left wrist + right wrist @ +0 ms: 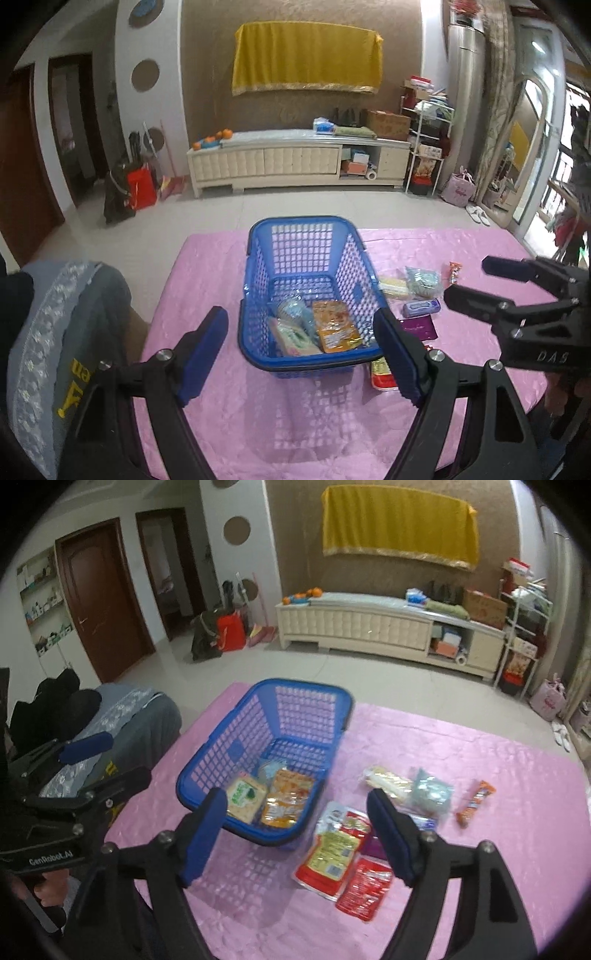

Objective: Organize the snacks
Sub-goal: 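Move both open tools away from the basket over the remaining snacks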

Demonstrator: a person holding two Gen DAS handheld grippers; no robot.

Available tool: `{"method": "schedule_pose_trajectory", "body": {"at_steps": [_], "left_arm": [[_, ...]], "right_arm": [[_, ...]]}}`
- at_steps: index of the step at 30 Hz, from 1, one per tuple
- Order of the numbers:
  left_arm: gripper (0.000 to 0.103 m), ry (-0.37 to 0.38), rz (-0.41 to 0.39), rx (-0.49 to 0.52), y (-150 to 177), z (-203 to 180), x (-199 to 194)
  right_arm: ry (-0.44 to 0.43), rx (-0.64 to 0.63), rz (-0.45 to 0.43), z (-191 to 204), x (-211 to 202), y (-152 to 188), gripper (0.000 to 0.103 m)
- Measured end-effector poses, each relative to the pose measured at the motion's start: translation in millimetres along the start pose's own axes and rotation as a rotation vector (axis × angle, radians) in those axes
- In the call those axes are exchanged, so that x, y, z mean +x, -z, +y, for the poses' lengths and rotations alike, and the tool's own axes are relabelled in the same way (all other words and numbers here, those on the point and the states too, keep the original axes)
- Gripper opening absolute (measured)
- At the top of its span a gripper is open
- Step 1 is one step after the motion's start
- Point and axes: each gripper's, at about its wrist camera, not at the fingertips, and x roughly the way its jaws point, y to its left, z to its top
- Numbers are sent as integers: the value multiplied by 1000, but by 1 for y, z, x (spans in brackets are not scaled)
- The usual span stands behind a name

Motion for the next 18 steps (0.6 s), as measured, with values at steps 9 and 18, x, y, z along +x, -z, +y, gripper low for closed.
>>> {"method": "schedule_pose_trajectory", "body": {"at_steps": [9, 18], "left_arm": [[86, 27, -21, 74, 1, -53, -5], [86, 92, 39, 111, 8, -106, 15]], "right_arm": [[50, 42, -22, -42, -33, 26, 85], [96, 108, -1, -89, -49, 55, 85]]}}
